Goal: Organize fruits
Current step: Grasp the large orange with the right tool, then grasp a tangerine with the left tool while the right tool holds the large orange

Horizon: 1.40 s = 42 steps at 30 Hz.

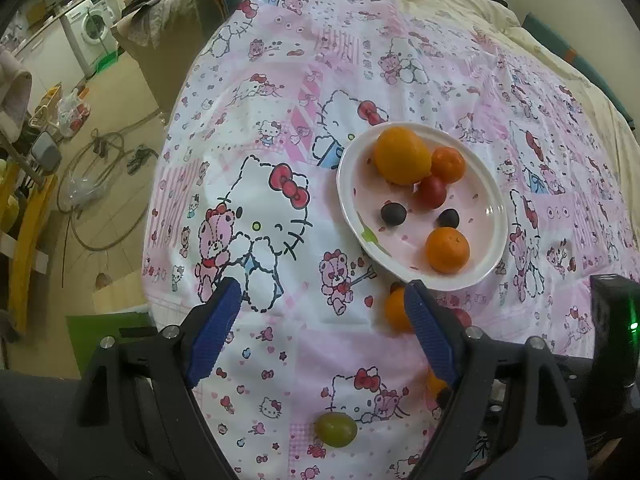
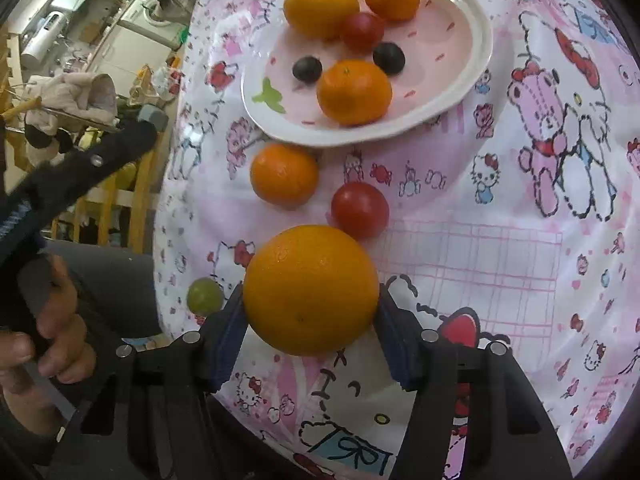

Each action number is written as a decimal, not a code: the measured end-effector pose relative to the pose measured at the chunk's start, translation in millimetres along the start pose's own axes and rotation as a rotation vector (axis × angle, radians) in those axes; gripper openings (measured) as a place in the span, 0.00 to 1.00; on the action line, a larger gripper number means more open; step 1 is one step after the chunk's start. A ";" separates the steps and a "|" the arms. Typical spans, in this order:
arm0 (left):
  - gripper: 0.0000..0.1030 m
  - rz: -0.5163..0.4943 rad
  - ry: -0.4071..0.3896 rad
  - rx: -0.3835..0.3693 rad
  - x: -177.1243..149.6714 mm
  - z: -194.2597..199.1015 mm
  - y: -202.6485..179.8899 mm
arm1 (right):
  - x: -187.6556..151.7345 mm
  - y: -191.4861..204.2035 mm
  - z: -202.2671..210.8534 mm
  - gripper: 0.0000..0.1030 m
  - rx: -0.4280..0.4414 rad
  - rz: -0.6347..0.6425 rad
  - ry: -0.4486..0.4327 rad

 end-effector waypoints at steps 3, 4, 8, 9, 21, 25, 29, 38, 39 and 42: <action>0.79 0.007 0.004 -0.001 -0.6 -0.6 1.9 | 3.2 -2.8 9.8 0.61 0.014 -0.017 -0.027; 0.79 0.009 0.005 0.000 -0.7 -1.0 2.4 | 4.7 -3.9 13.5 0.61 0.017 -0.022 -0.038; 0.79 0.007 0.009 0.001 -1.9 -1.9 2.5 | 14.5 -8.4 31.6 0.61 0.025 -0.041 -0.100; 0.79 0.006 0.009 0.002 -1.9 -1.9 2.3 | 17.1 -9.9 37.0 0.61 0.024 -0.044 -0.119; 0.79 -0.010 0.005 0.000 -1.8 -4.5 -1.2 | 41.6 -38.5 96.8 0.61 -0.011 -0.158 -0.343; 0.79 -0.036 0.011 -0.003 -3.8 -9.2 -7.3 | 43.9 -54.6 104.3 0.61 -0.042 -0.219 -0.375; 0.79 -0.061 0.053 -0.024 -10.8 -18.3 -15.5 | 44.5 -68.0 108.3 0.61 -0.063 -0.259 -0.377; 0.77 -0.162 0.167 -0.122 -30.6 -39.9 -59.7 | 45.4 -71.7 107.5 0.61 -0.067 -0.270 -0.378; 0.75 -0.157 0.178 -0.126 -31.2 -44.1 -62.7 | 45.8 -72.4 106.8 0.61 -0.066 -0.274 -0.376; 0.66 -0.136 0.223 -0.147 -35.0 -57.5 -71.0 | 45.5 -73.9 107.6 0.61 -0.067 -0.278 -0.377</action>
Point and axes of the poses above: each gripper's, at about its wrist camera, not at the fingertips, and z roughly against the way its jaws point, y to its left, x to its top, the point moved 5 cm from there along -z, roughly the way its jaws point, and after that the axes turned 11 degrees about -y, right-handed, at the moved point
